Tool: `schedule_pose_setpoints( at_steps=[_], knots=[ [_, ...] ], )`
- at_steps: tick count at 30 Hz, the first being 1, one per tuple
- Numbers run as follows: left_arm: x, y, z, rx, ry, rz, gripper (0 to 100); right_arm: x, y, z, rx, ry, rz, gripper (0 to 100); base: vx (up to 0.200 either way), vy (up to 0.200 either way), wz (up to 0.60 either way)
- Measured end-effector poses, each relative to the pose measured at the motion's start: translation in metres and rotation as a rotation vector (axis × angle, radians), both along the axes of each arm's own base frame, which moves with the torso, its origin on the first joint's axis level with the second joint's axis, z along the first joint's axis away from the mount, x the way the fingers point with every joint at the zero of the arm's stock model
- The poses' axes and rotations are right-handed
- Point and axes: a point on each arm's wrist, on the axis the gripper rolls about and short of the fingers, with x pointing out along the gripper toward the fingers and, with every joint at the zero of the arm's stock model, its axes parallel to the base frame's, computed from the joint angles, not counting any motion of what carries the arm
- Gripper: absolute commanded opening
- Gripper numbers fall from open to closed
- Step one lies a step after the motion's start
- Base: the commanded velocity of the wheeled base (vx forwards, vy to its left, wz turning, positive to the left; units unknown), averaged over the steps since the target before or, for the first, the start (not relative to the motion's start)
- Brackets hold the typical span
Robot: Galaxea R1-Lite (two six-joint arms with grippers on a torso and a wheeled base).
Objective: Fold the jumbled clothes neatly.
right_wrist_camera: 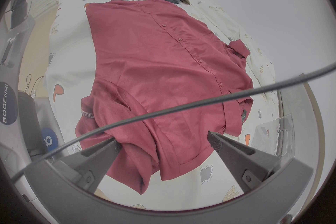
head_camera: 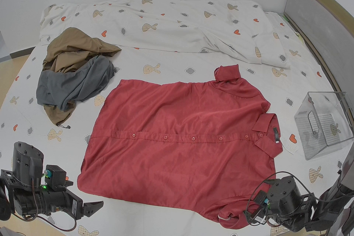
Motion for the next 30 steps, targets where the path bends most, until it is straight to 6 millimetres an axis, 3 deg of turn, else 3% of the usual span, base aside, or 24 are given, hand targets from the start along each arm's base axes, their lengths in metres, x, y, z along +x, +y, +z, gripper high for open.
schedule_pose_setpoints(
  at_steps=[12,27,28,30],
  knots=[
    [0.000,0.000,0.000,0.000,0.000,-0.001,100,0.000,0.001,0.002,0.012,-0.006,-0.001,100,0.000,0.000,0.00],
    [-0.004,0.002,-0.002,0.001,0.003,-0.001,100,0.002,0.007,-0.023,-0.053,0.068,0.000,100,0.000,0.000,0.00],
    [-0.005,0.002,-0.002,0.001,0.003,-0.001,100,0.002,0.007,-0.024,-0.055,0.071,0.000,0,0.000,0.000,0.00],
    [-0.005,0.002,-0.003,0.002,0.005,-0.001,100,0.002,0.006,-0.025,-0.058,0.076,-0.002,0,0.000,0.000,0.00]
  ],
)
